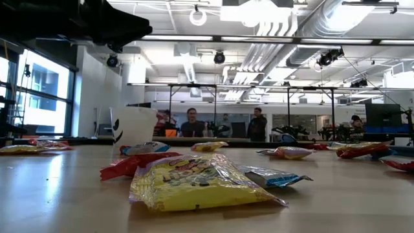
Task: Sort candy
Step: Put the yellow candy into the purple bucket
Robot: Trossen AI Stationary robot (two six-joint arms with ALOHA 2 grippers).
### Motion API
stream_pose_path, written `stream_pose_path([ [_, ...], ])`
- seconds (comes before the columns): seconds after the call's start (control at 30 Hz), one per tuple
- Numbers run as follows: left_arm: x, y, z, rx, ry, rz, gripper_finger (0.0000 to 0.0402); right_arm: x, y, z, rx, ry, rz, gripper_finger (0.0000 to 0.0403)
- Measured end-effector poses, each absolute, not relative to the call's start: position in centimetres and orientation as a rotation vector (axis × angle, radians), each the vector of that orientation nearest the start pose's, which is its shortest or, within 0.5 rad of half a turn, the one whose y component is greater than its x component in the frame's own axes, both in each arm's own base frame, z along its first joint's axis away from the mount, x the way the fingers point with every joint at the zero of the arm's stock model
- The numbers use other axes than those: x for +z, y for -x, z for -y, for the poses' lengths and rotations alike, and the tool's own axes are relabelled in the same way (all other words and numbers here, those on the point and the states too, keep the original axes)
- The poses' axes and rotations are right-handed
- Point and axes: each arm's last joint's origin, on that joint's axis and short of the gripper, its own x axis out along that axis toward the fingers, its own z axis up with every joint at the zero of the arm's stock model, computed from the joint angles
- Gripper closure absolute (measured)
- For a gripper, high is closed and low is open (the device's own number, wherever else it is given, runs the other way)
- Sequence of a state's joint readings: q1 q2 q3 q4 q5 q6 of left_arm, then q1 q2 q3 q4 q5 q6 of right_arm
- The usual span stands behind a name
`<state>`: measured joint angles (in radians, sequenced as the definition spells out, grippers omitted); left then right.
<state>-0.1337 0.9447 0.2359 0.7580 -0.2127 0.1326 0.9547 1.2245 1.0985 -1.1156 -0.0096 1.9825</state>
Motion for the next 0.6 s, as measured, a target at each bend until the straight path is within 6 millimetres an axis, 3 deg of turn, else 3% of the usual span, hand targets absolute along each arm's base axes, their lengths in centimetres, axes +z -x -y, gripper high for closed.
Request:
stream_pose_path([
  [0.27,20.8,-18.5,1.9,0.081,-0.107,0.041,0.0282,28.3,-10.6,-18.7,-0.635,-1.091,-1.571,0.0403],
  [0.6,20.8,-18.5,1.9,0.081,-0.107,0.042,0.0282,29.1,-10.7,-18.9,-0.58,-1.067,-1.522,0.0403],
])
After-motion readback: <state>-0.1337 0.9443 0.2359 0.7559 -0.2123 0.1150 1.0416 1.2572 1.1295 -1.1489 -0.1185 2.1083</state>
